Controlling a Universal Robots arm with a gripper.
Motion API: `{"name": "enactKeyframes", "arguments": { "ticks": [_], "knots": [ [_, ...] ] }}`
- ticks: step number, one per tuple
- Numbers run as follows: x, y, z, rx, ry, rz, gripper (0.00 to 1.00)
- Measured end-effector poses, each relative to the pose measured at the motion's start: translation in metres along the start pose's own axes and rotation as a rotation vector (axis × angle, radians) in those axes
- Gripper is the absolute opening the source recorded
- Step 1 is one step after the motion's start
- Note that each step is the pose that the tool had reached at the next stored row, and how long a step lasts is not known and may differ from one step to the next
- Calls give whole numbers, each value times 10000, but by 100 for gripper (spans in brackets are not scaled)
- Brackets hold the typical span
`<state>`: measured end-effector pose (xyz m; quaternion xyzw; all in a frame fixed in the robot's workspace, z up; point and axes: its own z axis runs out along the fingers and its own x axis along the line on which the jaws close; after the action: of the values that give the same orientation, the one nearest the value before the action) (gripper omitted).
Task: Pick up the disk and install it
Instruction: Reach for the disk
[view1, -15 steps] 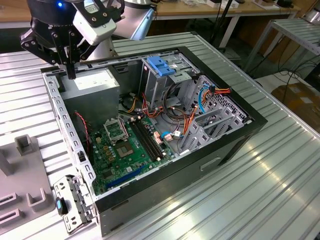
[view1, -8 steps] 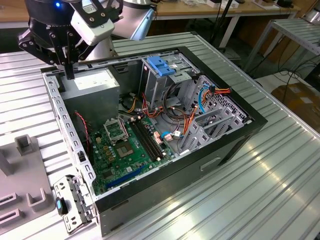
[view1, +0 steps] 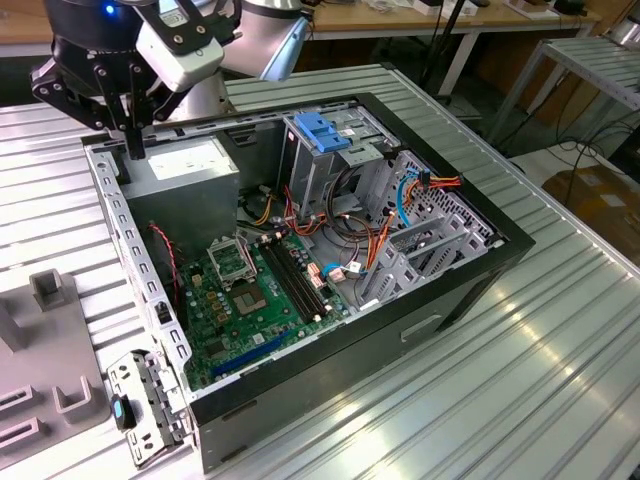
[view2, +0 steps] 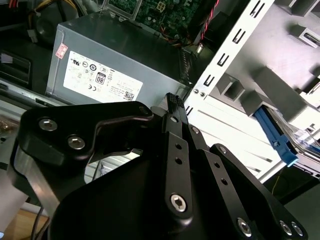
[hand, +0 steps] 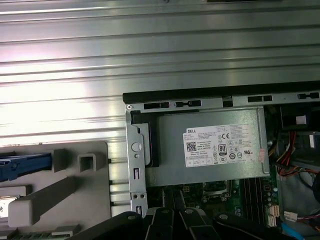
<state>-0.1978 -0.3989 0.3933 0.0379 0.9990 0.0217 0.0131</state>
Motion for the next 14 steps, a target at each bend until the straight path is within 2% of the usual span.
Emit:
{"name": "enactKeyframes", "arguments": {
  "ticks": [14],
  "knots": [
    [59,-4,-2,0,0,0,11]
  ]
}}
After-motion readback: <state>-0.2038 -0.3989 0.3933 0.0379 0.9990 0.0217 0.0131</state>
